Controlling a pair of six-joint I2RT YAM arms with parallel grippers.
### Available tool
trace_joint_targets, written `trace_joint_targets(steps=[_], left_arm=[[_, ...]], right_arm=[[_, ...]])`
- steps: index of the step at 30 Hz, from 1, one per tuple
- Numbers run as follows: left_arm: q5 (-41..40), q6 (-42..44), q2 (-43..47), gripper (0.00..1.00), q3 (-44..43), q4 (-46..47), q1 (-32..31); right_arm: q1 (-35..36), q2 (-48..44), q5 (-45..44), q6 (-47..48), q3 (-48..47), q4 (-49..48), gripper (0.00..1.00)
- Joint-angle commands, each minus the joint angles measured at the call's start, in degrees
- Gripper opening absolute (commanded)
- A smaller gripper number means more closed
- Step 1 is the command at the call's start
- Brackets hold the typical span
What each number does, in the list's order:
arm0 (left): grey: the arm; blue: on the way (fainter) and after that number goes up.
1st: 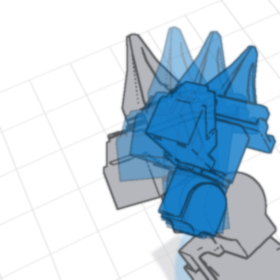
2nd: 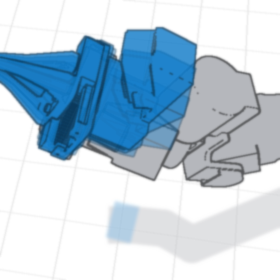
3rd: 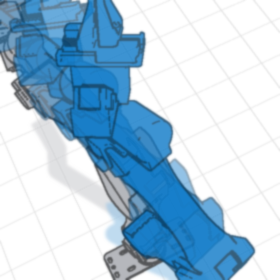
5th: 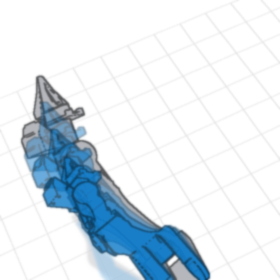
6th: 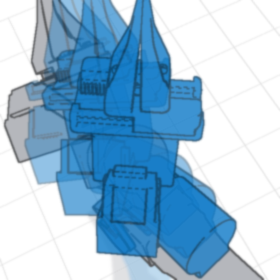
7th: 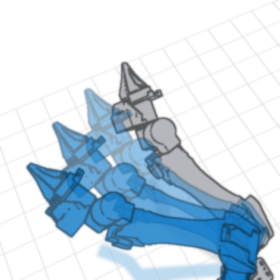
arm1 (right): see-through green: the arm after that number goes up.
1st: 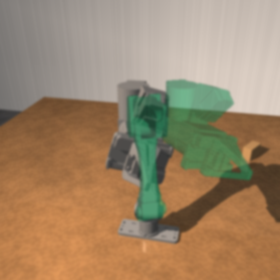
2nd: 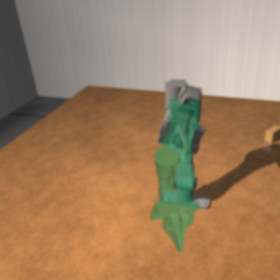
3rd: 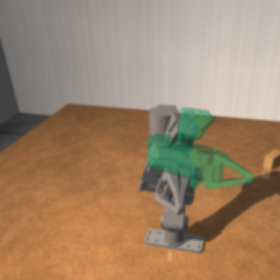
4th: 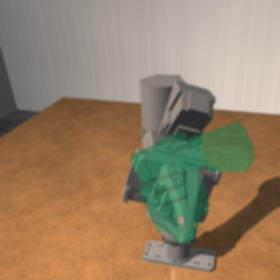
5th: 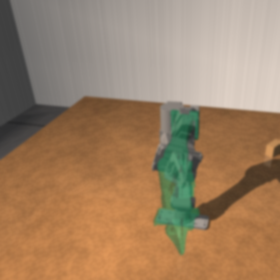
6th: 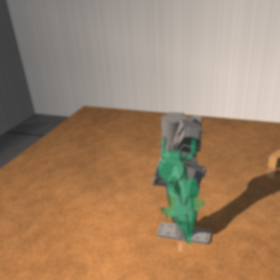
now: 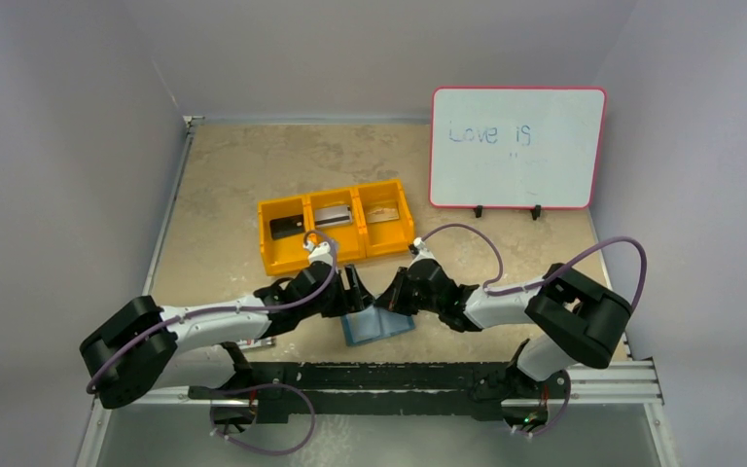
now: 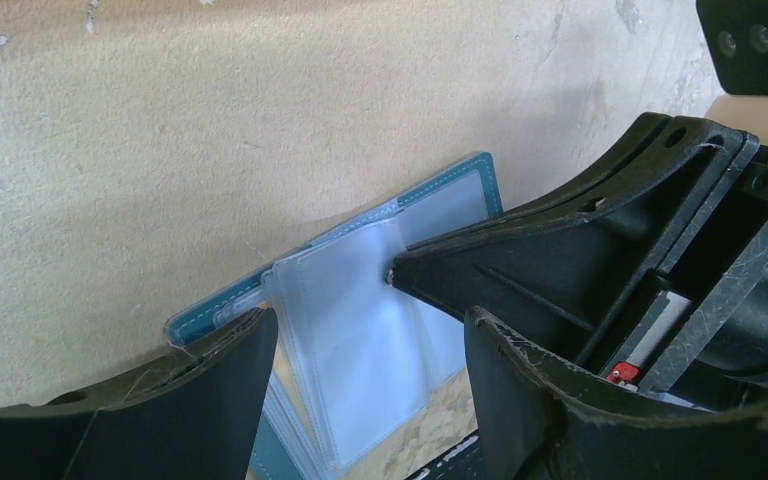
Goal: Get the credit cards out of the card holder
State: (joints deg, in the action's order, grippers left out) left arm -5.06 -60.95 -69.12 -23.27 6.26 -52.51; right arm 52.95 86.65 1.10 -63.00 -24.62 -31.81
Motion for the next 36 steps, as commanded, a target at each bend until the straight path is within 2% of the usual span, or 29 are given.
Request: trace_joint_targets(steps=[1, 5, 12, 16, 20, 23, 25, 31, 36], left_arm=[[-0.33, -0.83, -0.94, 0.68, -0.55, 2.14, -0.78], [1.37, -2.39, -3.18, 0.68, 0.8, 7.87, -0.91], [1.11, -2.84, -5.27, 0.68, 0.57, 8.99, -1.7], [1.29, -3.37, -5.53, 0.68, 0.64, 11.29, -1.69], [0.95, -3.76, -5.95, 0.68, 0.16, 11.88, -1.69], [0.55, -4.05, -6.01, 0.68, 0.21, 11.96, -1.72], [0.56, -4.22, -6.11, 0.67, 0.37, 12.58, -1.72], [2.67, -4.93, -8.34, 0.67, -0.04, 16.15, -1.8], [4.24, -4.9, -9.88, 0.67, -1.11, 16.94, -2.1]], right_arm=[[-0.1, 0.99, -0.18, 0.18, 0.45, 0.05, 0.0], [-0.04, 1.8, 0.55, 0.51, -0.09, 0.07, 0.0], [-0.05, 1.68, 0.67, 0.39, 0.29, -0.08, 0.01], [-0.11, 0.26, 0.92, 2.85, 0.13, -0.35, 0.12], [-0.02, -6.49, 0.57, 5.02, 1.51, -1.45, 0.25], [-0.06, -12.75, -1.2, 3.35, 2.19, 3.18, 0.32], [-0.07, -16.65, -5.6, 2.4, 1.72, 9.82, 0.36], [-0.06, -23.69, -16.07, -2.2, 0.41, 29.45, 0.37], [-0.09, -29.08, -16.33, -4.15, 1.61, 34.47, 0.39]])
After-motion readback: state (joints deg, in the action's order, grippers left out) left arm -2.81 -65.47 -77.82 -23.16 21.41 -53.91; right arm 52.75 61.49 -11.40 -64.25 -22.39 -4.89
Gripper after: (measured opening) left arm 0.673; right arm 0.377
